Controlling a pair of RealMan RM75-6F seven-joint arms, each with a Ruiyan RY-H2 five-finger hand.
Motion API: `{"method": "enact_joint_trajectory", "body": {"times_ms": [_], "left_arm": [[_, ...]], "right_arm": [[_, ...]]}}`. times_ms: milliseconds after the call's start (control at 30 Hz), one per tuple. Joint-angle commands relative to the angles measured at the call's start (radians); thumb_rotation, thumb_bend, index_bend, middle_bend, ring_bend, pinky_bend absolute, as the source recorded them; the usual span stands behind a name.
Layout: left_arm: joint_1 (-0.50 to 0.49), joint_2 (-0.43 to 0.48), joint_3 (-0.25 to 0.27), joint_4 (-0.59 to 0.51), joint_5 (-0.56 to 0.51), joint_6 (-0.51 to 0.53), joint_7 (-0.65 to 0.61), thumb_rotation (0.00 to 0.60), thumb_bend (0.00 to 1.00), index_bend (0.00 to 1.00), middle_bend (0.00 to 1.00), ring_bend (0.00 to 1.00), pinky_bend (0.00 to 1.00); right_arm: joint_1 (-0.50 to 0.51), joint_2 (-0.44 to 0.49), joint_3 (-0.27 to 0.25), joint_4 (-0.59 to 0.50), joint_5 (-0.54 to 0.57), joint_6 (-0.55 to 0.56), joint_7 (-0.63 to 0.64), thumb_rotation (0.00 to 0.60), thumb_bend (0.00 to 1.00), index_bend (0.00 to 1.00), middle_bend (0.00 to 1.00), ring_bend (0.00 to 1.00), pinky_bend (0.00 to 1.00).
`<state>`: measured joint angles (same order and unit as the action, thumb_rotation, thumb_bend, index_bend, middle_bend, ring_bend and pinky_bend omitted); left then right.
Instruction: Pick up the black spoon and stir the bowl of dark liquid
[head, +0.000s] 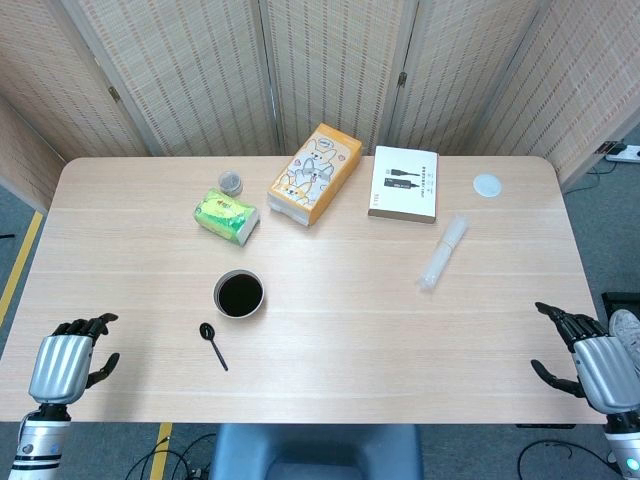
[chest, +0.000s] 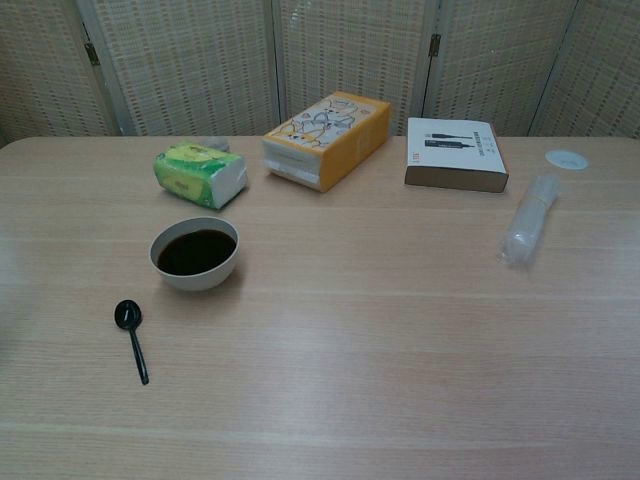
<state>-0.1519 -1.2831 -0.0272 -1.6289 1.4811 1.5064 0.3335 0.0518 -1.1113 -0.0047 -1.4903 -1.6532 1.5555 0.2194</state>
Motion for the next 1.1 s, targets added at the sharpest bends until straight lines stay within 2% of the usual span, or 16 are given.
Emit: {"method": "enact_joint_trajectory", "body": {"times_ms": [33,300,533,600,700,833,1100], "left_arm": [[0.000,0.001,-0.001,-0.003,0.000,-0.004,0.003,0.600,0.31,0.31,0.48,0.41,0.45],[-0.009,0.000,-0.005,0.010,0.028,-0.008,-0.023,0.600,0.31,0.32,0.48,0.41,0.45],[-0.064,0.006,0.004,0.048,0.124,-0.051,-0.054,0.600,0.31,0.34,0.48,0.43,0.47],[-0.087,0.005,0.006,0.062,0.155,-0.068,-0.067,0.600,0.31,0.35,0.48,0.44,0.51],[-0.130,-0.001,0.019,0.096,0.209,-0.110,-0.100,0.600,0.31,0.37,0.51,0.46,0.63],[-0.189,-0.013,0.032,0.137,0.261,-0.175,-0.112,0.600,0.31,0.38,0.59,0.55,0.73],[-0.306,-0.052,0.074,0.226,0.358,-0.305,-0.136,0.600,0.31,0.42,0.71,0.69,0.87]], "right_arm": [[0.000,-0.002,0.001,0.004,0.002,0.000,0.004,0.600,0.17,0.16,0.24,0.28,0.29],[-0.006,-0.003,0.004,0.010,0.003,0.018,0.012,0.600,0.17,0.16,0.24,0.28,0.29],[-0.007,0.002,0.008,0.005,-0.006,0.036,0.009,0.600,0.17,0.16,0.24,0.28,0.29],[-0.008,0.004,0.008,0.002,-0.007,0.038,0.007,0.600,0.17,0.16,0.24,0.28,0.29],[-0.008,0.005,0.009,0.000,-0.006,0.039,0.005,0.600,0.17,0.16,0.24,0.28,0.29],[-0.008,0.006,0.008,-0.003,-0.007,0.039,0.001,0.600,0.17,0.16,0.24,0.28,0.29],[-0.013,0.003,0.011,-0.003,-0.007,0.050,-0.015,0.600,0.17,0.16,0.24,0.28,0.29]]}}
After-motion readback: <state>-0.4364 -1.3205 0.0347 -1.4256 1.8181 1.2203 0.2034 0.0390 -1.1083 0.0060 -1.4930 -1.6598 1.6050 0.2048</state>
